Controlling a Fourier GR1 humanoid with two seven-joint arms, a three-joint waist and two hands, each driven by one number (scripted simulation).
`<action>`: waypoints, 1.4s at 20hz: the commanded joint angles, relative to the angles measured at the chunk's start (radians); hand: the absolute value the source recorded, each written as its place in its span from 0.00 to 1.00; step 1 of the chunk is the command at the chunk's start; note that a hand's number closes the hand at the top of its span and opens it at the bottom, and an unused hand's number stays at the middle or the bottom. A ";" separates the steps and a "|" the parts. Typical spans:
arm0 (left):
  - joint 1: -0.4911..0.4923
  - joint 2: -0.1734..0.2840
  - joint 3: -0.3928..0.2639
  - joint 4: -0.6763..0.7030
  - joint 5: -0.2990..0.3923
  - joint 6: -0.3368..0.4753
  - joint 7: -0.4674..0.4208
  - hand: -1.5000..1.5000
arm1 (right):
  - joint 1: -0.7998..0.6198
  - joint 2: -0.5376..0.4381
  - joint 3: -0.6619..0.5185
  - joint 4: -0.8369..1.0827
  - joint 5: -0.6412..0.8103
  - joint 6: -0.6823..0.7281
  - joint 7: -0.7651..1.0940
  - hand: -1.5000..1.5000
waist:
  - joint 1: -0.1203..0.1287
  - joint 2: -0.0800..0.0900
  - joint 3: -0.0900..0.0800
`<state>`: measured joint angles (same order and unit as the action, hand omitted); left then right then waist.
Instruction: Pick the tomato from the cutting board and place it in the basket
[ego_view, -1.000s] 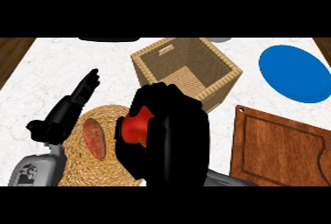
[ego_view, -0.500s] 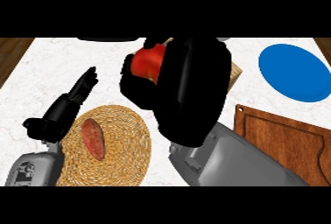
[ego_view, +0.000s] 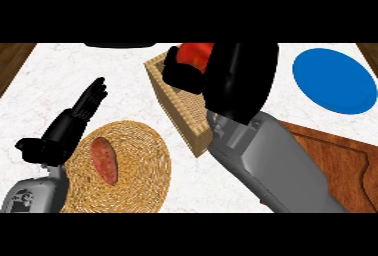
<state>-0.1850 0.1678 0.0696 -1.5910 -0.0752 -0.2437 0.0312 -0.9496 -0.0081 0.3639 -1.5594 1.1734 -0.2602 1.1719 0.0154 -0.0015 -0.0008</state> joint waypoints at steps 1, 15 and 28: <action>0.020 -0.002 -0.006 -0.025 0.017 -0.018 0.019 0.50 | 0.043 0.008 -0.003 0.028 0.001 -0.072 0.142 1.00 | -0.003 0.001 0.001; -0.016 -0.018 -0.002 0.001 -0.007 0.011 0.017 0.50 | 0.201 0.003 -0.219 0.088 0.060 -0.341 -0.182 0.00 | -0.013 0.004 0.001; 0.046 -0.008 0.005 -0.001 -0.031 0.001 -0.061 0.50 | 0.158 0.008 -0.226 0.035 -0.047 -0.362 -0.282 0.00 | -0.011 0.002 0.001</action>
<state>-0.1562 0.1556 0.0713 -1.6148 -0.0915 -0.2426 0.0282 -0.7656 -0.0034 0.1580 -1.4843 1.1793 -0.5804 0.8978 0.0053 0.0000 0.0001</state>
